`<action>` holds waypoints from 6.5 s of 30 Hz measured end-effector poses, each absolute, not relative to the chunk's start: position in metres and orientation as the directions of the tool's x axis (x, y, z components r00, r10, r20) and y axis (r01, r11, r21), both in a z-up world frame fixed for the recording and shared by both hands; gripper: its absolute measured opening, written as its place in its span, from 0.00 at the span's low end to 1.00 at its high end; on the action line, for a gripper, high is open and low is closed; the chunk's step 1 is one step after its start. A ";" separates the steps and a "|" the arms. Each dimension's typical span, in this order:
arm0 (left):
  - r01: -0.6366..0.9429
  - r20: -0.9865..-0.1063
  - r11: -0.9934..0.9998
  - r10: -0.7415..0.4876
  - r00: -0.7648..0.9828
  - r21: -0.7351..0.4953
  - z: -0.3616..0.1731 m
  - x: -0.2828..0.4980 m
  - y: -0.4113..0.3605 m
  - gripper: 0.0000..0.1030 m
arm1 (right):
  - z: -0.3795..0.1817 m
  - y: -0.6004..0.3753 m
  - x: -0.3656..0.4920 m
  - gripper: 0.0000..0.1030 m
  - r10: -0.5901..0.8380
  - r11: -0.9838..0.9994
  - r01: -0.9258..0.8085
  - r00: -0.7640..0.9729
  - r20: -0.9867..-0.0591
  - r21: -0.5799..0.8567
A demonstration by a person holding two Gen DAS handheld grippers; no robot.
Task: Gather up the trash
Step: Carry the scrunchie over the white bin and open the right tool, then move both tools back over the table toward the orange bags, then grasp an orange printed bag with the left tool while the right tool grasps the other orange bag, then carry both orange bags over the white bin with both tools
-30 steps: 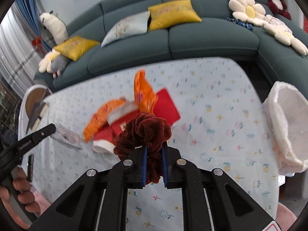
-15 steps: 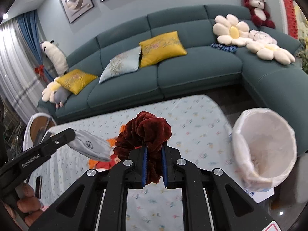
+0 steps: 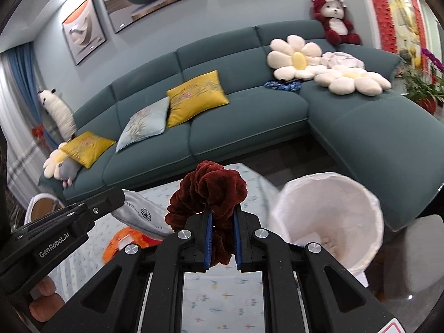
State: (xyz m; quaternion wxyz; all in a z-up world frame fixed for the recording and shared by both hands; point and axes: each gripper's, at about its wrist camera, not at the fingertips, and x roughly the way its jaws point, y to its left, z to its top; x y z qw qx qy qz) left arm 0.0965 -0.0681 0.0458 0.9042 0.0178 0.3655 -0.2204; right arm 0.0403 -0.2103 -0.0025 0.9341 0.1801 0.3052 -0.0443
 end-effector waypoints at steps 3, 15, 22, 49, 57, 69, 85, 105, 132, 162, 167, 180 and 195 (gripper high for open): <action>0.444 -0.673 0.888 -0.402 0.621 -0.121 0.045 0.094 -0.091 0.02 | -0.005 -0.231 0.034 0.11 0.003 0.923 0.223 0.810 -0.587 0.313; 0.538 -0.699 0.836 -0.447 0.558 -0.105 0.030 0.093 -0.162 0.02 | -0.027 -0.296 0.023 0.11 -0.069 0.890 0.327 0.785 -0.616 0.317; 0.565 -0.710 0.818 -0.461 0.532 -0.108 0.024 0.098 -0.188 0.02 | -0.037 -0.318 0.022 0.11 -0.094 0.875 0.364 0.774 -0.626 0.319; 0.514 -0.746 0.847 -0.429 0.509 -0.137 0.000 0.129 -0.195 0.55 | -0.061 -0.333 0.054 0.39 -0.114 0.874 0.394 0.733 -0.670 0.283; 0.475 -0.742 0.869 -0.407 0.532 -0.136 0.004 0.130 -0.170 0.56 | -0.049 -0.312 0.057 0.41 -0.101 0.893 0.360 0.747 -0.658 0.271; 0.404 -0.727 0.903 -0.374 0.576 -0.145 0.016 0.130 -0.114 0.57 | -0.023 -0.263 0.065 0.46 -0.067 0.929 0.280 0.771 -0.633 0.242; 0.218 -0.727 0.964 -0.261 0.635 -0.155 0.013 0.138 0.010 0.74 | -0.009 -0.159 0.091 0.55 0.057 0.964 0.123 0.773 -0.632 0.237; -0.075 -0.822 0.983 -0.096 0.561 -0.166 -0.058 0.161 0.199 0.87 | -0.067 -0.020 0.144 0.58 0.187 0.973 -0.025 0.657 -0.730 0.228; -0.077 -0.888 0.951 -0.247 0.388 -0.298 -0.161 0.227 0.227 0.43 | -0.132 0.027 0.204 0.27 0.165 0.986 -0.057 0.548 -0.820 0.160; 0.053 -0.909 0.988 -0.156 0.387 -0.146 -0.147 0.262 0.175 0.83 | -0.082 -0.014 0.193 0.15 0.190 0.977 -0.046 0.642 -0.743 0.210; 0.028 -0.928 0.983 -0.181 0.326 -0.182 -0.173 0.272 0.178 0.69 | -0.097 -0.007 0.206 0.15 0.194 0.976 -0.042 0.622 -0.759 0.214; 0.025 -0.894 0.983 -0.176 0.413 -0.182 -0.139 0.244 0.169 0.17 | -0.088 -0.016 0.199 0.15 0.220 0.968 -0.046 0.637 -0.739 0.249; 0.162 -0.797 0.962 -0.272 0.539 -0.219 -0.030 0.204 0.088 0.17 | -0.007 -0.085 0.150 0.15 0.173 0.961 0.006 0.767 -0.618 0.277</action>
